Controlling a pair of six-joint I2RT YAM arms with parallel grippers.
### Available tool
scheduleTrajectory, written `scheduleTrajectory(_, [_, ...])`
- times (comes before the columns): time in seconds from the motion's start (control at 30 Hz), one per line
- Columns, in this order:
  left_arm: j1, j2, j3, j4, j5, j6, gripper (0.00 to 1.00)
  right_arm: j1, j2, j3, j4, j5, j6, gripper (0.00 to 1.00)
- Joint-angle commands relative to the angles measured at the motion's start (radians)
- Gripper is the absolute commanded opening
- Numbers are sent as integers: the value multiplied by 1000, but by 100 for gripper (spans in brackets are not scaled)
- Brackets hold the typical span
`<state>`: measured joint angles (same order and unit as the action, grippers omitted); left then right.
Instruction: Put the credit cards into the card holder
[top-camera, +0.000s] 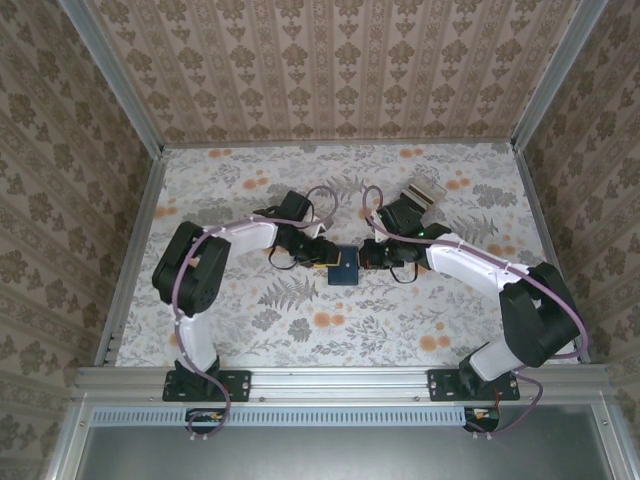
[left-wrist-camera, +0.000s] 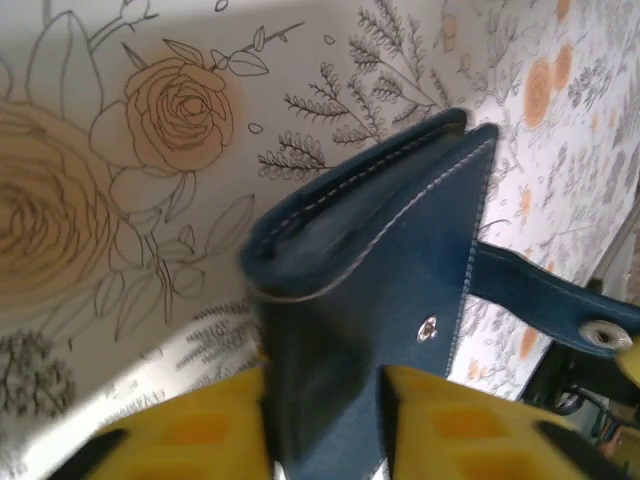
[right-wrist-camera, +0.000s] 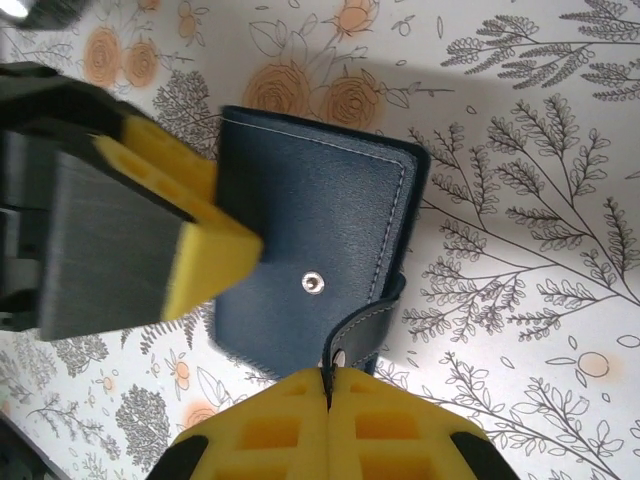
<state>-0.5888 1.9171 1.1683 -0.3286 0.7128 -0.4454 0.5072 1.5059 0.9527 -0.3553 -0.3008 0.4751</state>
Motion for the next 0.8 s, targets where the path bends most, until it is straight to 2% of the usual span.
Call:
scheduleTrajectory(0.0, [17, 18, 24, 42, 53, 17, 43, -2, -44, 0, 30, -35, 15, 0])
scheduleTrajectory(0.07, [33, 12, 5, 76, 64, -6, 49, -1, -60, -6, 38, -32, 20, 0])
scheduleTrajectory(0.17, [57, 4, -14, 115, 98, -43, 63, -2, -72, 6, 18, -36, 42, 0])
scheduleTrajectory(0.23, [67, -10, -22, 114, 106, -46, 66, -2, -84, -4, 44, -45, 72, 0])
scheduleTrajectory(0.6, [97, -39, -100, 300, 249, -162, 67, 5, -15, 23, 65, -78, 100, 0])
scheduleTrajectory(0.77, [125, -62, -102, 258, 276, -137, 68, 8, 0, 54, 66, -93, 106, 0])
